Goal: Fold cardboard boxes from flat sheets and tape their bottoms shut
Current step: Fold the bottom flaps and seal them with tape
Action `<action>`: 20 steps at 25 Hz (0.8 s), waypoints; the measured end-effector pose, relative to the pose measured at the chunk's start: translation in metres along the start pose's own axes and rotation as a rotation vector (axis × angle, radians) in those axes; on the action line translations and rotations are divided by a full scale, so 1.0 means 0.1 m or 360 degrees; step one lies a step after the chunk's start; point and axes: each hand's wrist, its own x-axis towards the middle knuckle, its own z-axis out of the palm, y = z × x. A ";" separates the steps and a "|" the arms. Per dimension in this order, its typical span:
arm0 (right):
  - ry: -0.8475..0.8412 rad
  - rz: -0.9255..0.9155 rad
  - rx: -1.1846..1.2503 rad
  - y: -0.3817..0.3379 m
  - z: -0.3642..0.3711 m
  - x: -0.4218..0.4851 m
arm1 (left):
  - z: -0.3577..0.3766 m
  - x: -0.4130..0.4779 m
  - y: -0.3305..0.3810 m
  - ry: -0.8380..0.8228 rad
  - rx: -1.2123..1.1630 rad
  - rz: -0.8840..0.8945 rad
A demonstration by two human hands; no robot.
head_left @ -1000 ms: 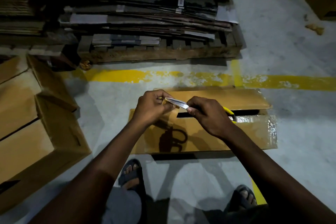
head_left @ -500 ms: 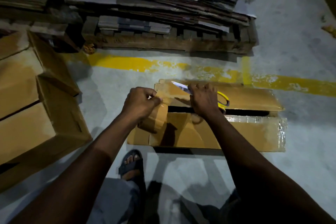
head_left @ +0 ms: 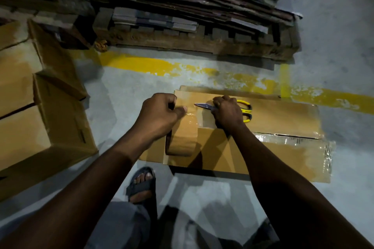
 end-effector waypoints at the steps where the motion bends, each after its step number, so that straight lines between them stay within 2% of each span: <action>1: 0.0069 0.0055 0.0079 -0.02 -0.05 0.00 | 0.02 -0.01 0.02 0.0026 0.0012 -0.0003; 4: 0.0449 0.0144 0.0200 -0.14 -0.23 -0.16 | 0.05 -0.02 0.06 0.0137 -0.0004 0.0027; 6: 0.0657 -0.0007 0.0162 -0.21 -0.24 -0.39 | 0.08 -0.04 0.09 0.0216 -0.0032 0.0085; 7: 0.0663 -0.0105 0.0116 -0.24 -0.21 -0.51 | 0.09 -0.05 0.11 0.0247 -0.0058 0.0103; 9: 0.0426 -0.0205 0.0020 -0.24 -0.09 -0.71 | 0.12 -0.08 0.09 0.0278 -0.0061 0.0118; 11: 0.0047 -0.0143 -0.0023 -0.21 0.03 -0.86 | 0.16 -0.12 0.05 0.0321 -0.0011 0.0127; 13: -0.0213 -0.0087 -0.0035 -0.15 0.14 -0.92 | 0.19 -0.13 -0.04 0.0446 0.0152 0.0162; 14: -0.0259 -0.0085 -0.0024 -0.14 0.15 -0.94 | 0.22 -0.13 -0.10 0.0518 0.0241 0.0170; 16: -0.0171 -0.0105 0.0088 -0.16 0.17 -0.96 | 0.33 -0.10 -0.23 0.0615 0.0289 0.0140; 18: -0.0071 -0.0106 0.0281 -0.22 0.16 -0.98 | 0.51 -0.05 -0.41 0.0662 0.0215 0.0029; 20: -0.0119 -0.0112 0.0320 -0.25 0.15 -0.97 | 0.68 0.05 -0.64 0.0700 0.0067 -0.0150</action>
